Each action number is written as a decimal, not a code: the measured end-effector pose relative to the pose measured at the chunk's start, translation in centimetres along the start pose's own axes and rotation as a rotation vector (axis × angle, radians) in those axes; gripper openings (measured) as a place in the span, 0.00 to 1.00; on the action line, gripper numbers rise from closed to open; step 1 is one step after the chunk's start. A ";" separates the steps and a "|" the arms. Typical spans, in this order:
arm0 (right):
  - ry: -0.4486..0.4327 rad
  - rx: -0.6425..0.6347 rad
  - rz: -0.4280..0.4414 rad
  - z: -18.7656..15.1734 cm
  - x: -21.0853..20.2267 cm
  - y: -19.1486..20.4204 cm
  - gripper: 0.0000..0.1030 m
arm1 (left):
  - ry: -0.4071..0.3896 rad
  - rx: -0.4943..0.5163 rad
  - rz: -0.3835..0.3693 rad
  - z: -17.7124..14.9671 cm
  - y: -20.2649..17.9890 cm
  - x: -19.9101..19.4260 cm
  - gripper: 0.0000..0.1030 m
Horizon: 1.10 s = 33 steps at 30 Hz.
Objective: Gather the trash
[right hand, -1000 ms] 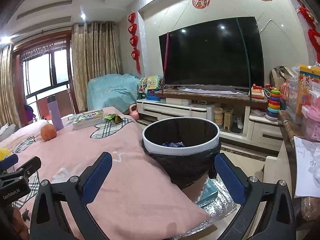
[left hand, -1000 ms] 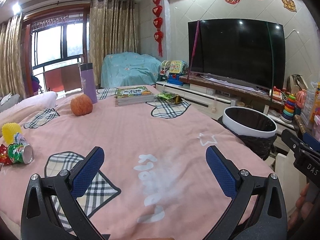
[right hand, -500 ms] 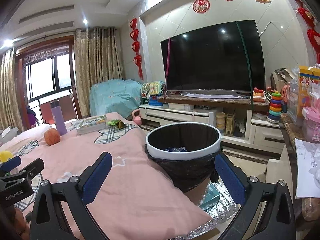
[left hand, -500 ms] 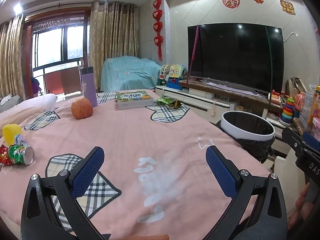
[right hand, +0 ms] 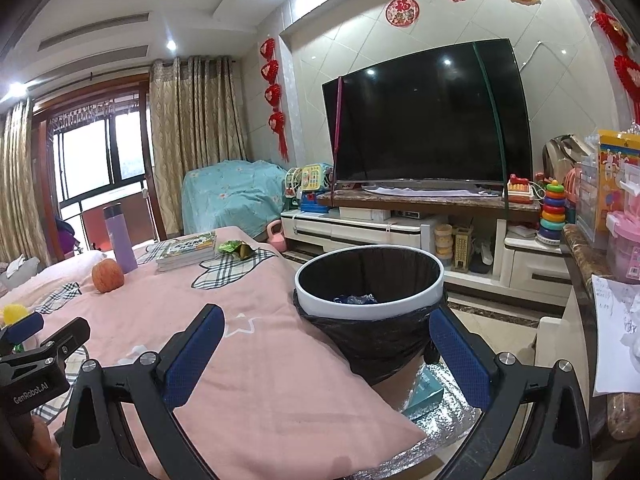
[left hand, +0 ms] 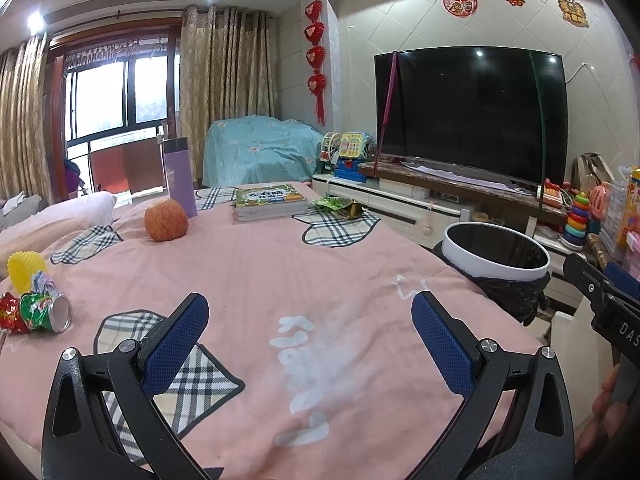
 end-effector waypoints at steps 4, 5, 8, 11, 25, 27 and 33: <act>-0.002 0.001 0.001 0.1 0.0 0.0 1.00 | 0.001 0.000 -0.001 0.0 0.0 0.0 1.00; -0.002 0.001 0.001 0.0 0.0 0.0 1.00 | 0.001 0.001 -0.001 0.0 -0.1 0.0 1.00; -0.002 0.003 0.002 0.1 -0.1 0.0 1.00 | 0.002 0.002 -0.002 0.0 -0.1 0.1 1.00; -0.003 0.004 0.003 0.1 -0.1 0.1 1.00 | 0.004 0.002 -0.002 0.0 -0.1 0.1 1.00; -0.005 0.006 0.013 0.2 -0.1 0.4 1.00 | 0.008 0.008 -0.004 -0.2 -0.2 0.2 1.00; -0.006 0.005 0.015 0.2 -0.1 0.4 1.00 | 0.010 0.009 -0.005 -0.2 -0.3 0.3 1.00; -0.008 0.003 0.021 0.4 -0.1 0.7 1.00 | 0.013 0.010 -0.006 -0.3 -0.3 0.5 1.00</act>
Point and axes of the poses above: each gripper's, at about its wrist camera, not at the fingertips, and x roughly the way its jaws point, y to its left, z to its top, the point moved 10 cm from there along x, roughly the way its jaws point, and after that the axes turned 14 degrees about z, right-handed, at the moved point
